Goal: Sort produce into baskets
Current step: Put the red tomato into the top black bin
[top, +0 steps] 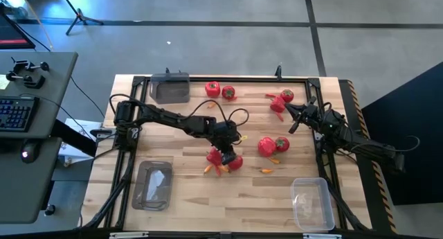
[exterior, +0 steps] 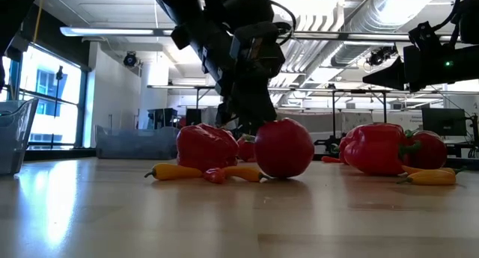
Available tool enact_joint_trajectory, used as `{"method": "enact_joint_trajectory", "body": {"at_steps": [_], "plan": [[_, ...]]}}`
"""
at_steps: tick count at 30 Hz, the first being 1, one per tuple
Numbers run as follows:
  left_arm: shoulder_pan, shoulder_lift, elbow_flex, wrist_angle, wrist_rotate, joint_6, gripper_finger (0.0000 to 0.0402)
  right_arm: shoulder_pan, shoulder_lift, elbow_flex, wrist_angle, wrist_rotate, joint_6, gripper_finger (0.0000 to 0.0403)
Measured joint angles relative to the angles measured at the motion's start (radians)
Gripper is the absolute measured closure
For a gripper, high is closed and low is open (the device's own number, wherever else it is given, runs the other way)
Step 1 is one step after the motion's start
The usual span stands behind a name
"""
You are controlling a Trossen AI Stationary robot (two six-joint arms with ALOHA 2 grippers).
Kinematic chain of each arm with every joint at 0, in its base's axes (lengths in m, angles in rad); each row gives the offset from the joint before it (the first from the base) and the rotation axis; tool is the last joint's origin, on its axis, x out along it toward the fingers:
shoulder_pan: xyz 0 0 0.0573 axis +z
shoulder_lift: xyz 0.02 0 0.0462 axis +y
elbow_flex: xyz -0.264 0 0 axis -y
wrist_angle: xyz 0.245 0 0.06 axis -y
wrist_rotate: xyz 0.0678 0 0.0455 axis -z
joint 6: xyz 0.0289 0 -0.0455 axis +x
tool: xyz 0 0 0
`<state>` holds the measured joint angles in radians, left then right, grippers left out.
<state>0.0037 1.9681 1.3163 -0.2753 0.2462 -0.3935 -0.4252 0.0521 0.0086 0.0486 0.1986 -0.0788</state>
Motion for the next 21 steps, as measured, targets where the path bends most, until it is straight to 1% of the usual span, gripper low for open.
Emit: {"method": "enact_joint_trajectory", "body": {"at_steps": [12, 16, 21], "plan": [[0.074, -0.076, 0.000, -0.018, 0.009, 0.120, 0.0401, 0.000, 0.000, 0.000, 0.000, 0.000, 0.000, 0.0403], [0.096, -0.085, 0.000, -0.045, 0.033, 0.153, 0.0401, 0.000, 0.000, 0.000, 0.000, 0.000, 0.000, 0.0403], [0.074, -0.085, 0.000, -0.051, 0.046, 0.247, 0.0392, 0.000, 0.000, 0.000, 0.000, 0.000, 0.000, 0.0403]]}}
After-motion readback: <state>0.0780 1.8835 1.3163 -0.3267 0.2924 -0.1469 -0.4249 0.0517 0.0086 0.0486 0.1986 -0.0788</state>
